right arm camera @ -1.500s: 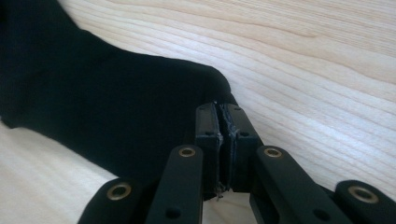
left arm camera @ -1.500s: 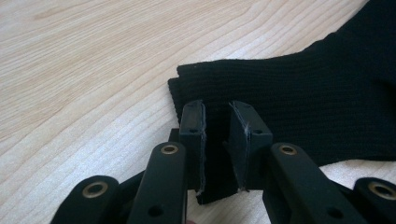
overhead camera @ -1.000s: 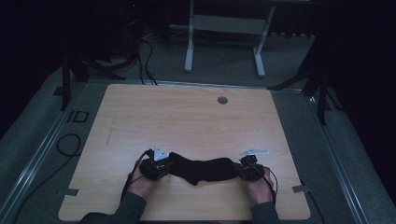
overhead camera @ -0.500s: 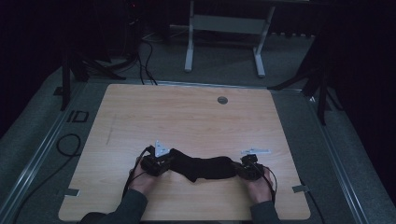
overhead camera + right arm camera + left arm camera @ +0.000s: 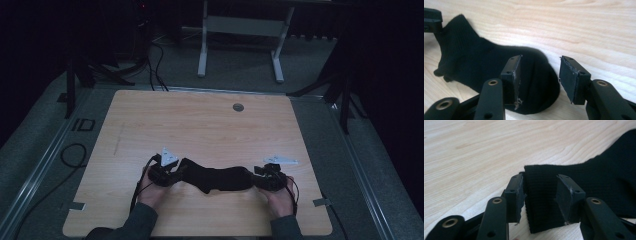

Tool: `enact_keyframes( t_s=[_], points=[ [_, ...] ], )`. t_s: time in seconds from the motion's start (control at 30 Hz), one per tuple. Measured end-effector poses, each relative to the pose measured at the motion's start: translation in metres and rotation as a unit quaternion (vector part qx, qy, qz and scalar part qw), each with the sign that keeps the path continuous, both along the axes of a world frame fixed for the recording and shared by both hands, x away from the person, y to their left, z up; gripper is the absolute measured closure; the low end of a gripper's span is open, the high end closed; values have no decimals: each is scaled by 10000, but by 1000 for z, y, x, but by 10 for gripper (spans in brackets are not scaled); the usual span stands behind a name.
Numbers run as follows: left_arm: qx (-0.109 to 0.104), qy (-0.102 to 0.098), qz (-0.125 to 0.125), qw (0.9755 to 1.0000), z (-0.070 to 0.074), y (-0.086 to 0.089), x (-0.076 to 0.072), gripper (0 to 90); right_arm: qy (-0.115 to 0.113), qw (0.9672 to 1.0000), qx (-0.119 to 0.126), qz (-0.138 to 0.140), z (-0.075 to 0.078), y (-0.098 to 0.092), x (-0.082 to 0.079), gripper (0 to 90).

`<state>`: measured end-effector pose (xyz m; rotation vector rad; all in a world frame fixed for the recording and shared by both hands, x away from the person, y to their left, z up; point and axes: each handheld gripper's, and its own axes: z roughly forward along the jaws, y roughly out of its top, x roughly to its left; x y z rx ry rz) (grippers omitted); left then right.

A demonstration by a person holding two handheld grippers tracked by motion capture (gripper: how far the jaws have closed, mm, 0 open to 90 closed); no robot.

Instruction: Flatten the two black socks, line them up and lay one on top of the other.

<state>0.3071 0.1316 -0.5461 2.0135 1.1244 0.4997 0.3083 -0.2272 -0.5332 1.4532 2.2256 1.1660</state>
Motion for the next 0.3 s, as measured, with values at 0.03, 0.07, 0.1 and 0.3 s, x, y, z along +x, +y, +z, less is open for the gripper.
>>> enact_keyframes(
  t_s=[0.03,0.07,0.1,0.3],
  points=[
    [-28,-16,28,10000,1,1,0,563,-5,10000,9,-30,0,-2,0,499],
    [-36,-18,53,10000,2,3,0,556,2,10000,8,-64,0,-5,1,494],
    [-36,-18,53,10000,2,3,0,549,2,10000,8,-64,0,-5,1,494],
    [-77,24,229,9997,3,11,4,530,53,9997,23,-251,-3,-18,7,486]
  ],
)
